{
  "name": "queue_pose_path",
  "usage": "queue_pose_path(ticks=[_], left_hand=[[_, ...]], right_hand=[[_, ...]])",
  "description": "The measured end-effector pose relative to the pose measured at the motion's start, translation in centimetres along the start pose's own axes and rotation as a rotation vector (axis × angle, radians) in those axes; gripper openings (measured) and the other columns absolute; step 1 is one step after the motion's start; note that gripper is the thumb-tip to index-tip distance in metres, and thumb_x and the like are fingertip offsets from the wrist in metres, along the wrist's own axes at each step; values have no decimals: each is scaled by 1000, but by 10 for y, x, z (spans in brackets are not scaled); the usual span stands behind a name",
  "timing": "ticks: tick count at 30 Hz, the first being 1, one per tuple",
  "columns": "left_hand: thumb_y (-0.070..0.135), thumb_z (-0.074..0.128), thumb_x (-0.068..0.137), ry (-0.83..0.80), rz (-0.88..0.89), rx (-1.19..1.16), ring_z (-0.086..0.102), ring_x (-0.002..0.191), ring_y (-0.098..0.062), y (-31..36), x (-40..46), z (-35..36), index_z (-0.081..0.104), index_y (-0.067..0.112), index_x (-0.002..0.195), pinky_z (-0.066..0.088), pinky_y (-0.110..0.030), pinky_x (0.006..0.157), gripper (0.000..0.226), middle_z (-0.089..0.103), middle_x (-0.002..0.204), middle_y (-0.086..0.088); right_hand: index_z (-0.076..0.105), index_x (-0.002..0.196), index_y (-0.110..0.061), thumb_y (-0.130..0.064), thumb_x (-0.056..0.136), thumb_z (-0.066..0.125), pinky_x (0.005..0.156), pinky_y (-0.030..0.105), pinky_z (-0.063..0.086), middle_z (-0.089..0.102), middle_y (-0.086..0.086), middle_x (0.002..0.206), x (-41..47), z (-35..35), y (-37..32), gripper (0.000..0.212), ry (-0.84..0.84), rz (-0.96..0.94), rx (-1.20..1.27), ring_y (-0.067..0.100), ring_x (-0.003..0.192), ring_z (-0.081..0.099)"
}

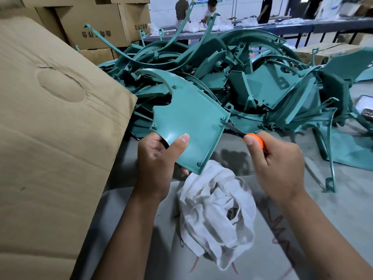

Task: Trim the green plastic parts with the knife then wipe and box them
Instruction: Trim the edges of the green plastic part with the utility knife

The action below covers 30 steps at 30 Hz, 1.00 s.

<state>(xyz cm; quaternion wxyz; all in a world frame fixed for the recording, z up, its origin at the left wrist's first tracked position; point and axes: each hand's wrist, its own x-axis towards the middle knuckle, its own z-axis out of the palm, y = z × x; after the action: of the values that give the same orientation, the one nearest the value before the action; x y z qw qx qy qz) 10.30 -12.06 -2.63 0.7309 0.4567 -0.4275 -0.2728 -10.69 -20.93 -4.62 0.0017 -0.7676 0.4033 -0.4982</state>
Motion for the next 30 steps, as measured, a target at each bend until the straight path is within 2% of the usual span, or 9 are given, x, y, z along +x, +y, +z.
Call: queue_pose_path(ticks=[2,4,6,9,12,18,22,25,30], left_hand=[[29,76,79,-43,-20,-4,62,52,-22,1,-1,-4,74,18,85,45,-25,39,12,73,79,-7],[29,75,79,-85,-33,-26,66,57,-20,3,0,-8,77,19,93,48,-27,42,17,75,85,-6],[29,76,79,-122,-33,-42,72,74,-27,5,2,-14,77,21,101,57,-37,54,23,77,96,-6],[23,72,84,-214,-47,-50,70,113,-32,0,7,-22,74,21,119,58,-43,91,35,74,121,-10],[11,63,88,-214,-178,-129,66,122,-32,-11,8,-20,65,14,129,53,-48,102,42,71,129,-11],[5,61,82,-137,-107,-56,73,104,-19,-16,12,-19,68,16,117,57,-25,81,38,77,114,-5],[12,66,85,-110,-18,58,74,97,-21,-15,14,-24,71,14,112,57,-27,78,28,78,108,-7],[18,70,87,-157,43,157,74,94,-18,-16,12,-26,73,15,109,56,-26,77,22,78,105,-5],[32,72,85,-193,107,320,75,88,-19,-17,12,-29,73,19,102,58,-32,74,21,78,97,0]], right_hand=[[40,65,-22,-53,107,43,46,20,21,35,-8,48,1,1,5,52,39,51,-52,4,43,37],[39,63,-18,-57,107,41,45,28,22,38,-6,47,2,1,12,58,44,162,-111,9,42,39],[40,61,-16,-60,107,37,47,29,19,39,-2,47,3,-1,20,63,49,277,-100,16,42,39],[49,64,-10,-58,108,35,46,40,28,48,8,52,5,-4,25,67,95,358,110,26,48,44],[60,70,-8,-55,109,38,46,39,38,55,13,58,4,-3,18,65,55,346,414,25,49,50],[61,74,-7,-59,105,39,52,55,39,53,14,60,-1,0,10,64,-134,262,561,36,55,48],[61,79,-13,-58,108,39,51,49,39,54,8,63,1,0,2,58,-126,177,564,25,56,50],[58,86,-15,-40,113,40,54,43,42,57,3,69,1,2,0,41,-110,142,518,23,61,53],[55,100,-16,-28,114,39,52,45,42,61,2,74,3,2,3,24,-43,242,420,21,55,50]])
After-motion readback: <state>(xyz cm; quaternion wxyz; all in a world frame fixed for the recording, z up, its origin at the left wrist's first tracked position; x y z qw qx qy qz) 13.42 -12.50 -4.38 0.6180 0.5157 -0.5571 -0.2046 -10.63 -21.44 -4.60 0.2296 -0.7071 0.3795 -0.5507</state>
